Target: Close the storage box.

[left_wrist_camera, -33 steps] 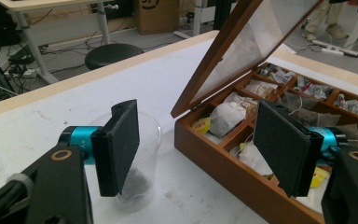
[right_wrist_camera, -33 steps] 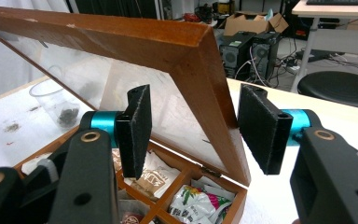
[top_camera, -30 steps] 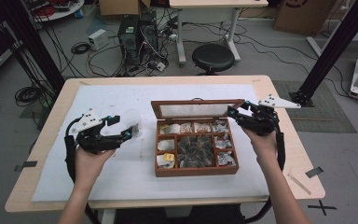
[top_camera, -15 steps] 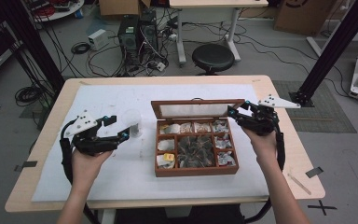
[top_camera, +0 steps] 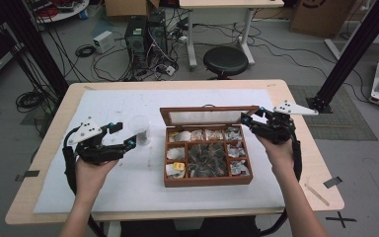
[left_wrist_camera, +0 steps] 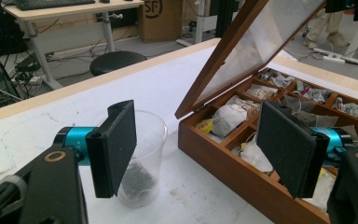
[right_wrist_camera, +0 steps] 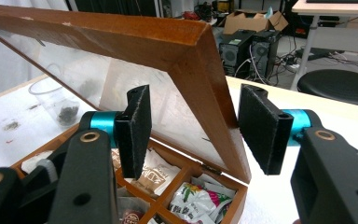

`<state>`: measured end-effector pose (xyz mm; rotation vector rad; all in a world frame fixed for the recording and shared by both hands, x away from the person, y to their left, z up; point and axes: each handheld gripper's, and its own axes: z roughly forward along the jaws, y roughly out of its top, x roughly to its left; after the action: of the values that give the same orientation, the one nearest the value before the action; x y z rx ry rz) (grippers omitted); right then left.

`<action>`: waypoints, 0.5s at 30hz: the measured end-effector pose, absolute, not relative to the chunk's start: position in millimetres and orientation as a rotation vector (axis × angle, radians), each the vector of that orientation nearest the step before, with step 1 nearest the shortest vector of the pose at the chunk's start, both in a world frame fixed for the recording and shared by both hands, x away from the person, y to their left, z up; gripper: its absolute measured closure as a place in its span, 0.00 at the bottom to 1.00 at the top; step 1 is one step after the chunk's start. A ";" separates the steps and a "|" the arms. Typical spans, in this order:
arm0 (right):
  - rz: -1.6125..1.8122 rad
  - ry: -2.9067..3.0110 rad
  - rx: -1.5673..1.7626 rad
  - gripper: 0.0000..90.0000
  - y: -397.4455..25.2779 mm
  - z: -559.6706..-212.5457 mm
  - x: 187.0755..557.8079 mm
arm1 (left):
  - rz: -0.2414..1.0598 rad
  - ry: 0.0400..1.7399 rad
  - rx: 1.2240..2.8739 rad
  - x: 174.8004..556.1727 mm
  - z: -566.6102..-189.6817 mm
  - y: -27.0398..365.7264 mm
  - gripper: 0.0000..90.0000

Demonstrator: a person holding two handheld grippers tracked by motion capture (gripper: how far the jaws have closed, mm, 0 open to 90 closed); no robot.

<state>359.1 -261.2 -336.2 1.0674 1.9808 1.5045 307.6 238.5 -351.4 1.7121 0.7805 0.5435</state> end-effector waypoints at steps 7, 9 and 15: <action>1.504 1.983 1.066 0.50 -261.9 -337.3 357.4 | 0.541 0.783 1.716 308.4 -354.0 239.5 0.32; 1.502 1.987 1.070 0.49 -262.0 -337.5 356.1 | 0.542 0.782 1.714 308.2 -354.0 239.7 0.32; 1.497 1.991 1.071 0.47 -262.6 -339.0 352.9 | 0.537 0.785 1.710 308.6 -355.1 241.2 0.32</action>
<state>352.9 -262.6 -339.0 1.0705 1.9905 1.4968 308.6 241.2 -355.1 1.7101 0.7851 0.5373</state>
